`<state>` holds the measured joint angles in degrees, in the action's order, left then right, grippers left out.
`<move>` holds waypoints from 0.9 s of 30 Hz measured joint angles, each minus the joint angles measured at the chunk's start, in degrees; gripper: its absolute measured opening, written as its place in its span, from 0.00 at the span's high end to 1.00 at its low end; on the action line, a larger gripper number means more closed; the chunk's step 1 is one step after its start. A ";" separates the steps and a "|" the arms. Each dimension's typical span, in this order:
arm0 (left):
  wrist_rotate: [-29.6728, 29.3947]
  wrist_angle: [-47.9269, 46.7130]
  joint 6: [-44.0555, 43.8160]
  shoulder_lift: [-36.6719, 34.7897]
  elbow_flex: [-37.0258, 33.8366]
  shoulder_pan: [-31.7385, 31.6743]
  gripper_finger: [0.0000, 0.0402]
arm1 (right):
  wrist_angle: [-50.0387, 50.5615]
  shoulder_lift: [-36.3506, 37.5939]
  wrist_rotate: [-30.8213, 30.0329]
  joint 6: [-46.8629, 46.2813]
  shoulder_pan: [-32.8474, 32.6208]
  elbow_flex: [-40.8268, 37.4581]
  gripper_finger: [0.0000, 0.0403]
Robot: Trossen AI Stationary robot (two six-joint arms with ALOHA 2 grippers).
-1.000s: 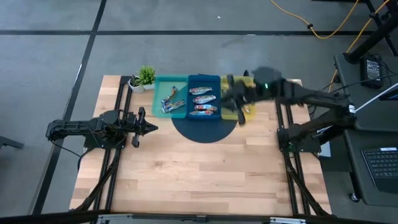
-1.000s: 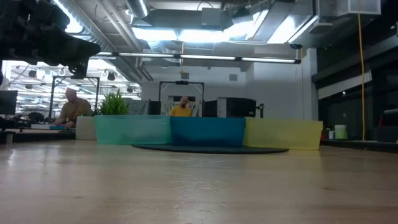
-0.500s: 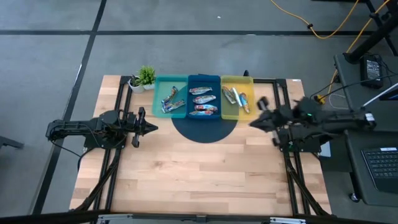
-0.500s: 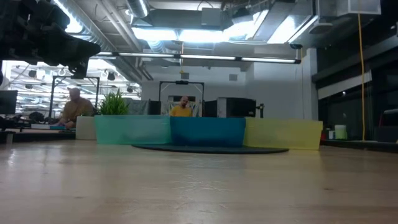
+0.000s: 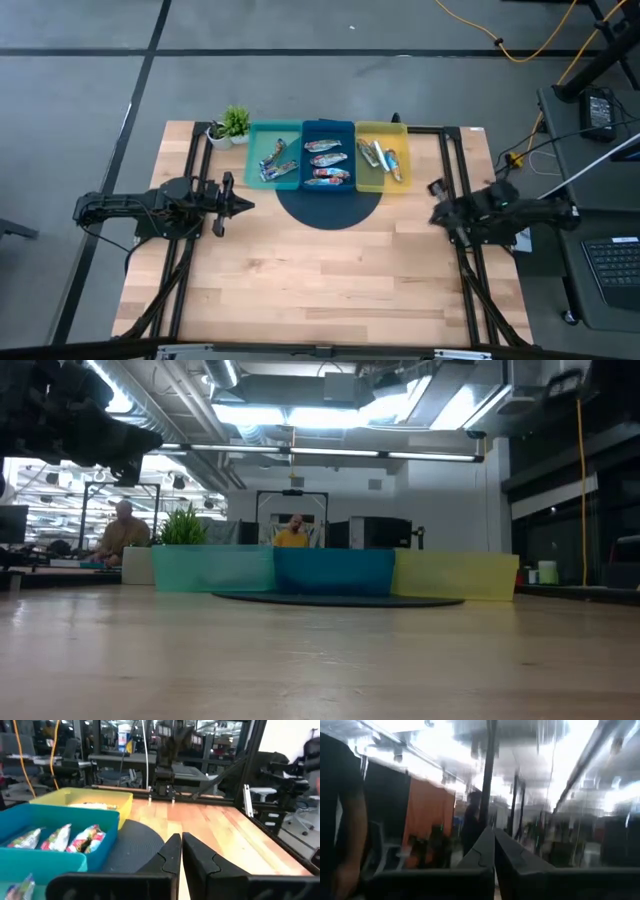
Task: Pick and place Granola Bars by type
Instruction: Return to Home Position
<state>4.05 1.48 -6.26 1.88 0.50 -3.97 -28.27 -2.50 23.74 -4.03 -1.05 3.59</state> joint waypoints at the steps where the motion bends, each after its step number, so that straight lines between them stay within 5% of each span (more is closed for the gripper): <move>1: 0.02 0.18 0.00 -0.15 0.00 0.00 0.97 | 0.74 0.33 0.84 -0.20 0.06 -1.75 1.00; 16: 0.25 0.08 -0.02 0.64 0.00 0.00 0.97 | 24.32 2.29 -8.22 11.99 1.70 -3.21 1.00; 27: 0.14 0.05 -0.01 0.64 0.00 0.00 0.98 | 25.50 1.00 -13.60 12.05 2.06 -3.16 0.99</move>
<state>4.19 1.53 -6.27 2.52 0.49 -3.97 -2.76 -1.50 10.14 8.03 1.02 0.43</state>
